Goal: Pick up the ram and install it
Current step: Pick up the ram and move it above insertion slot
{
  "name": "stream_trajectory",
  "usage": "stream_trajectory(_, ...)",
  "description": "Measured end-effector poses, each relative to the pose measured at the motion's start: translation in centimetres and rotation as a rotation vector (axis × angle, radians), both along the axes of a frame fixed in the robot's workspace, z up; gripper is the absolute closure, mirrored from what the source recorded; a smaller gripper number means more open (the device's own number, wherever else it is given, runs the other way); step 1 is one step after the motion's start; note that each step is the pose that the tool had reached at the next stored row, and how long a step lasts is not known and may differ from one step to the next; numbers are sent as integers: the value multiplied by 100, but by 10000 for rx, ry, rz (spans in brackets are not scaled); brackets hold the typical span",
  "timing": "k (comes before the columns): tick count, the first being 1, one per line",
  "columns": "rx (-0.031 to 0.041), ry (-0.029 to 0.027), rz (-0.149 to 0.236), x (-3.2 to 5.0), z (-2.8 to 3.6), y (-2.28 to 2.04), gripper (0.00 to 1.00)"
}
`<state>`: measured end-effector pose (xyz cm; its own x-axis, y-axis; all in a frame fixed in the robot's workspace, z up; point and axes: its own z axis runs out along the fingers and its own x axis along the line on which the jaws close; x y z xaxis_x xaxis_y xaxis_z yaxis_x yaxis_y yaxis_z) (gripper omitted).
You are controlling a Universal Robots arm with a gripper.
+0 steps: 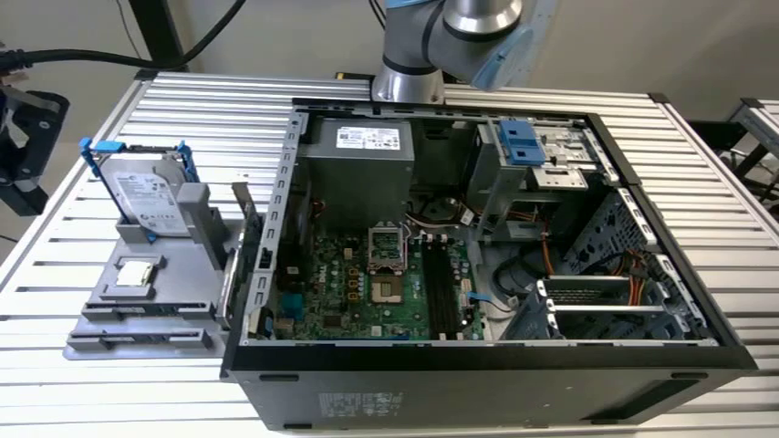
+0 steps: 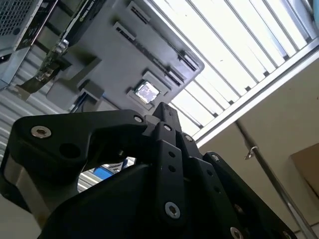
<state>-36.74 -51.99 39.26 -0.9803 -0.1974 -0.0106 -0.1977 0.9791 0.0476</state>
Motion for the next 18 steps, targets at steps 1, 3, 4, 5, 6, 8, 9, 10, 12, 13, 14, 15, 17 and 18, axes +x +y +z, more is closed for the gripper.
stream_trajectory(1, 0, 1, 32, 0, 0, 0, 100)
stream_trajectory(3, 0, 1, 219, 0, 0, 0, 100)
stream_trajectory(4, 0, 0, 367, 0, 0, 0, 100)
stream_trajectory(5, 0, 0, 521, 0, 0, 0, 100)
stream_trajectory(6, 0, 0, 695, 0, 0, 0, 100)
stream_trajectory(8, 0, 0, 1044, 0, 0, 0, 100)
stream_trajectory(9, 0, 0, 1215, 0, 0, 0, 100)
stream_trajectory(10, 0, 0, 1391, 0, 0, 0, 100)
stream_trajectory(12, 0, 0, 1761, 0, 0, 0, 100)
stream_trajectory(13, 0, 0, 1940, -1, 0, 0, 100)
stream_trajectory(14, 0, 0, 2121, 0, 0, 0, 100)
stream_trajectory(15, -1, 0, 2300, -1, 0, 0, 100)
stream_trajectory(17, 0, 0, 2666, 0, 0, 0, 100)
stream_trajectory(18, 0, 1, 2845, -1, 0, 0, 100)
